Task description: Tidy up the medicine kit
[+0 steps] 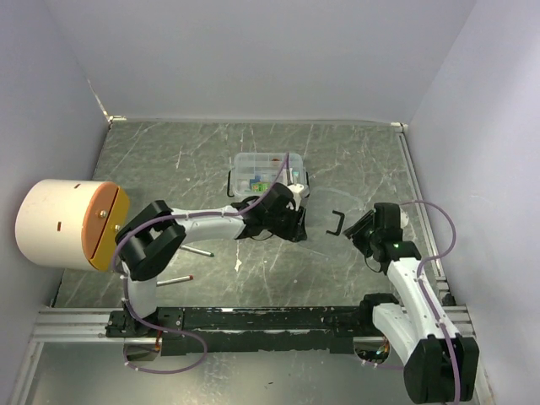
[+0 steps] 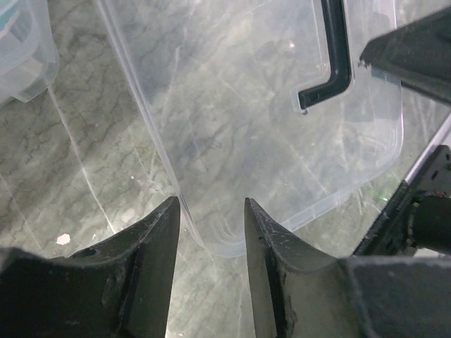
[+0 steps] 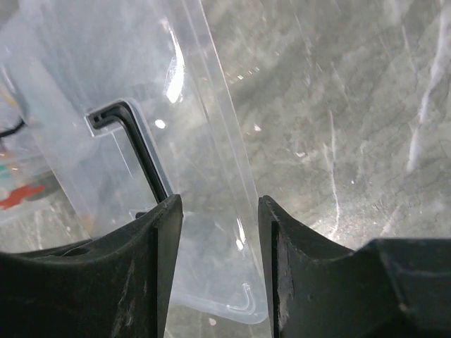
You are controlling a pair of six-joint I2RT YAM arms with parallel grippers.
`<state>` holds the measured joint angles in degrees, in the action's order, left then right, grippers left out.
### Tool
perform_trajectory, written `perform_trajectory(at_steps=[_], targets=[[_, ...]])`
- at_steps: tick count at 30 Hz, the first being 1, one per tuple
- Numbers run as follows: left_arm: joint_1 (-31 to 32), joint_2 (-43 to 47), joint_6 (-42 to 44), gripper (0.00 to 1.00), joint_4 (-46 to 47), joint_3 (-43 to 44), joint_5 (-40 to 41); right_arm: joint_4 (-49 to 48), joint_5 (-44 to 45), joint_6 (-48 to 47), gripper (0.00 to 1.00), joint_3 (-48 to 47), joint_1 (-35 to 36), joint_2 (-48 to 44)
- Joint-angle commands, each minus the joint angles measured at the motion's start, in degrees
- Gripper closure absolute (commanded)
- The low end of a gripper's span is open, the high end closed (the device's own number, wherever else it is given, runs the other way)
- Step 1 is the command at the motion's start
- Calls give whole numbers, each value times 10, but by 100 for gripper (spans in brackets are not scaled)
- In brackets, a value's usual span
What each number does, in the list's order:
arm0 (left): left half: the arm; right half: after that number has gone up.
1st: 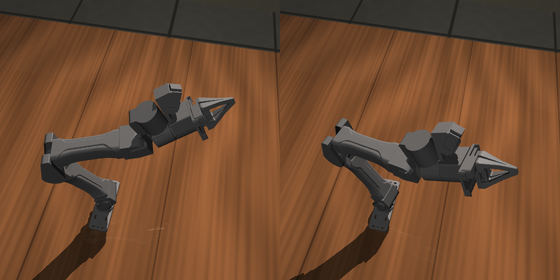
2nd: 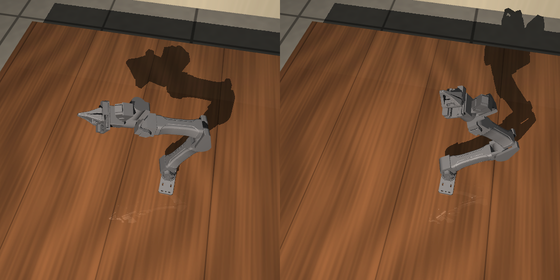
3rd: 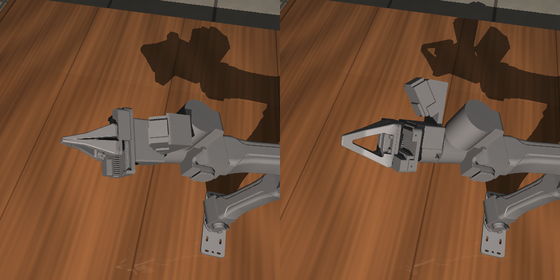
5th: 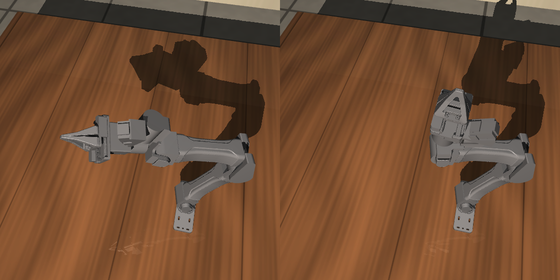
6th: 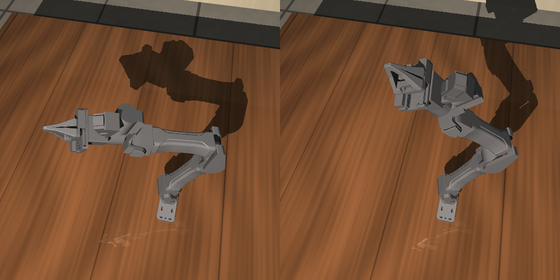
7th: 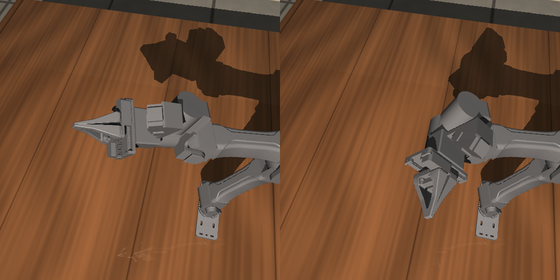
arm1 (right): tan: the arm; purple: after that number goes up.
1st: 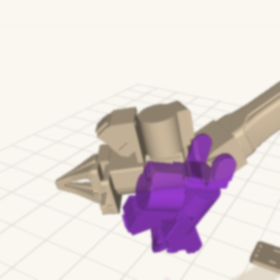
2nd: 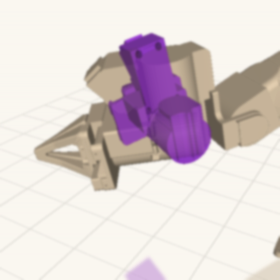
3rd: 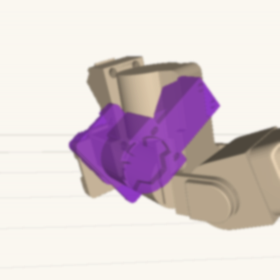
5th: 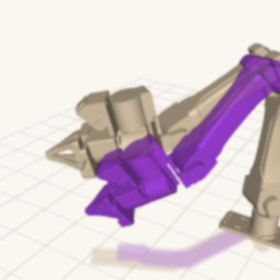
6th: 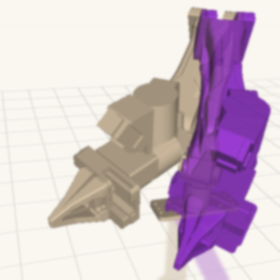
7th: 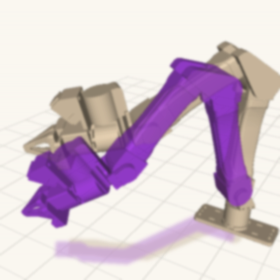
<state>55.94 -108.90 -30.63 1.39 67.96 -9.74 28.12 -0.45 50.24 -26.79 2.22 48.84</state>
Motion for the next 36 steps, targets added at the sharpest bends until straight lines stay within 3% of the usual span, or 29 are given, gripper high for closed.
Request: perform_trajectory(at_steps=[1,9,19,36], targets=[[22,47,0,51,49,31,-79,14,-30,33,54,-43,7,-34],[25,73,-1,50,43,49,-123,61,-13,43,55,-84,7,-81],[26,89,-1,50,38,77,-123,84,4,41,57,-119,6,-110],[26,147,22,49,-12,97,-7,-36,-73,28,57,-133,7,-85]])
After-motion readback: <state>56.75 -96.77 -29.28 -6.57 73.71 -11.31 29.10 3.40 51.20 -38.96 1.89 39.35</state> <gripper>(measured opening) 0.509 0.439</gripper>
